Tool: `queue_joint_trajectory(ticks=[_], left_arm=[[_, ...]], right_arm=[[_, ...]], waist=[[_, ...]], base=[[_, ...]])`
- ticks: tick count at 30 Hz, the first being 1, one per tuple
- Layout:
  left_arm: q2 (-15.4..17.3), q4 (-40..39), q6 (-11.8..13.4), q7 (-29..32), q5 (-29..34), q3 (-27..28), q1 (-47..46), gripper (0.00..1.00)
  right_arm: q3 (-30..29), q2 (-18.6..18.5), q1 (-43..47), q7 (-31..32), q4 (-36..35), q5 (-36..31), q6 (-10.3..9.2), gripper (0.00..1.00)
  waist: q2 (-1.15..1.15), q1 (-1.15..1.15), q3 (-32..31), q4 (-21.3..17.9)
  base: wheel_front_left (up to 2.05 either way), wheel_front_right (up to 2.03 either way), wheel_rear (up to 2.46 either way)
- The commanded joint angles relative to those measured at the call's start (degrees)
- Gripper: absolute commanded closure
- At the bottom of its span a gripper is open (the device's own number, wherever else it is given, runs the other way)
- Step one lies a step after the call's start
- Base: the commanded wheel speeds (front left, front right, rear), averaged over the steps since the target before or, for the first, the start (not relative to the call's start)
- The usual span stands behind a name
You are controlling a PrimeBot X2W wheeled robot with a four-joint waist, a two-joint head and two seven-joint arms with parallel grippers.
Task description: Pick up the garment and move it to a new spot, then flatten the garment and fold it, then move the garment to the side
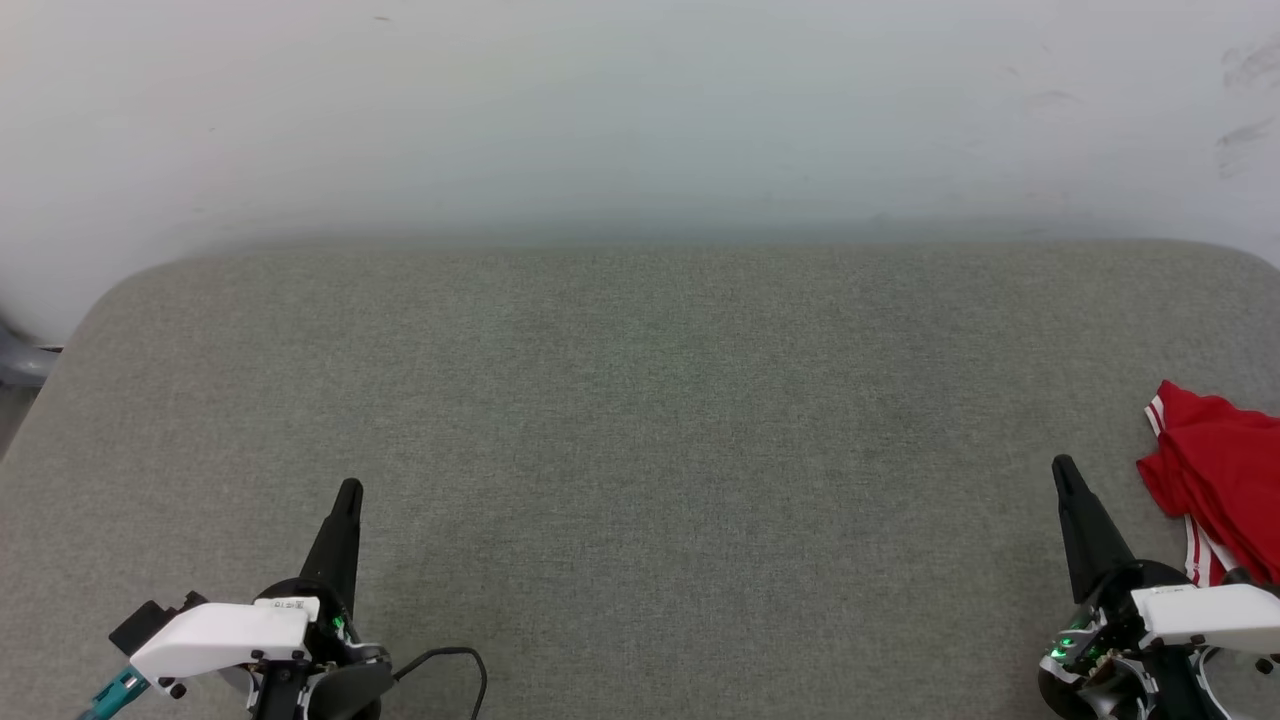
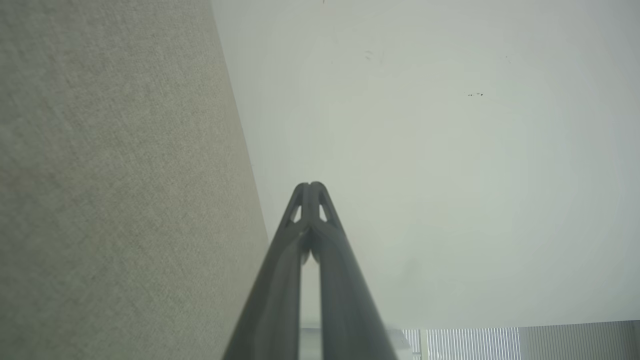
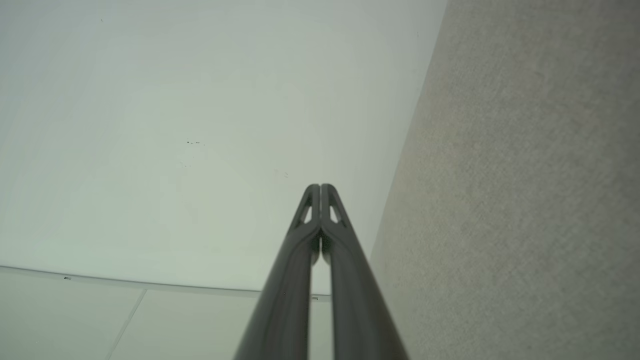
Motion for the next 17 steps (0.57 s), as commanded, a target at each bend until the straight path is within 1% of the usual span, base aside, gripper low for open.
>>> queue_joint_trajectory(ticks=[1,7,17], left_arm=[[-0.18,0.03,-0.43,0.36,-1.03,0.36,-1.12,1.0],[-0.45,0.19,-0.71,0.92,-3.12,0.79,-1.15,1.0],[-0.42,0.16,-0.66,0.84,-2.88,0.73,-1.1,1.0]], right_arm=[[-0.13,-0.08,-1.4,0.25,0.36,1.17,-0.02,1.0],[-0.18,0.0,-1.75,0.32,1.1,3.25,-0.02,1.0],[-0.32,0.13,-1.64,0.47,1.04,2.83,-0.02,1.0]], waist=[[0.0,0.0,0.04,-0.01],[0.0,0.0,0.17,-0.03],[0.0,0.0,0.17,-0.03]], base=[[0.0,0.0,0.0],[0.0,0.0,0.0],[0.0,0.0,0.0]])
